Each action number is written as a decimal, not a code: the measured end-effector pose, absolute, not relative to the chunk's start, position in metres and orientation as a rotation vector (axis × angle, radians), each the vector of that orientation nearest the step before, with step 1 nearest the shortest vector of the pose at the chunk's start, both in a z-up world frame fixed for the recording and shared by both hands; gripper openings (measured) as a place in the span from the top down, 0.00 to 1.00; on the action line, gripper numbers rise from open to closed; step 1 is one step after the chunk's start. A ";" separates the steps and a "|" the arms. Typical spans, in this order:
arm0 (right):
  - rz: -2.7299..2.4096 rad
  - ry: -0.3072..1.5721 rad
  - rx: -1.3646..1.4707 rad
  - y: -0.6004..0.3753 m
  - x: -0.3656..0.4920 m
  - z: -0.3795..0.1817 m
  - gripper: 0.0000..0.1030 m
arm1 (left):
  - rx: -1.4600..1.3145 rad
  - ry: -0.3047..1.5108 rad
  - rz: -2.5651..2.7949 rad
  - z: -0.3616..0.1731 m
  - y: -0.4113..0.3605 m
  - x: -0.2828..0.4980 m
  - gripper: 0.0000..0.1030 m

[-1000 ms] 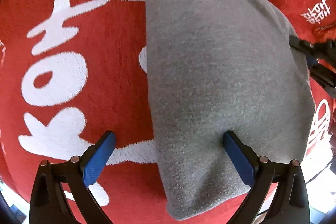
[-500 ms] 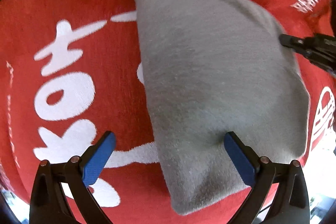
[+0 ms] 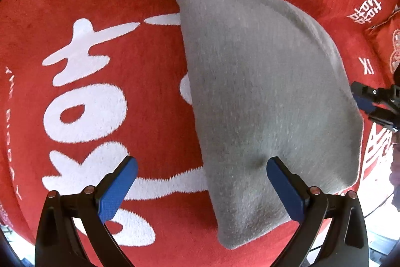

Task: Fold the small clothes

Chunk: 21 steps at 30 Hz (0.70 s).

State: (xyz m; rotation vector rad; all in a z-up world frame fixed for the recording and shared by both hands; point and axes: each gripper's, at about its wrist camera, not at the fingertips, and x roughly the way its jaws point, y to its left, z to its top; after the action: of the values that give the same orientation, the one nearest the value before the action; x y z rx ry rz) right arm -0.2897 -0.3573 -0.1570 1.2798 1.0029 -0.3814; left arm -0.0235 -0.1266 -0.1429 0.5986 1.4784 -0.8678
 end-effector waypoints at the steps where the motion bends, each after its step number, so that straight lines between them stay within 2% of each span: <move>1: -0.359 0.983 1.304 -0.359 -0.290 -0.160 0.56 | 0.579 1.485 -0.893 -0.142 -0.129 -0.017 0.00; 7: -0.247 0.955 1.375 -0.373 -0.280 -0.179 0.55 | 0.463 1.565 -1.045 -0.152 -0.140 0.011 0.00; 12: -0.142 0.945 1.401 -0.380 -0.261 -0.196 0.54 | 0.397 1.592 -1.139 -0.160 -0.155 -0.012 0.00; 16: -0.078 0.949 1.412 -0.389 -0.253 -0.206 0.46 | 0.389 1.606 -1.153 -0.166 -0.166 -0.024 0.00; 21: 0.031 0.967 1.397 -0.396 -0.241 -0.213 0.45 | 0.360 1.599 -1.156 -0.168 -0.176 -0.033 0.00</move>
State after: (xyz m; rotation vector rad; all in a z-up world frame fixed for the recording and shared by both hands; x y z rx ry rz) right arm -0.2409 -0.3965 -0.2130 1.3965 0.9670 0.0307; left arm -0.0330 -0.1762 -0.1681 0.3600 1.5992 -1.1558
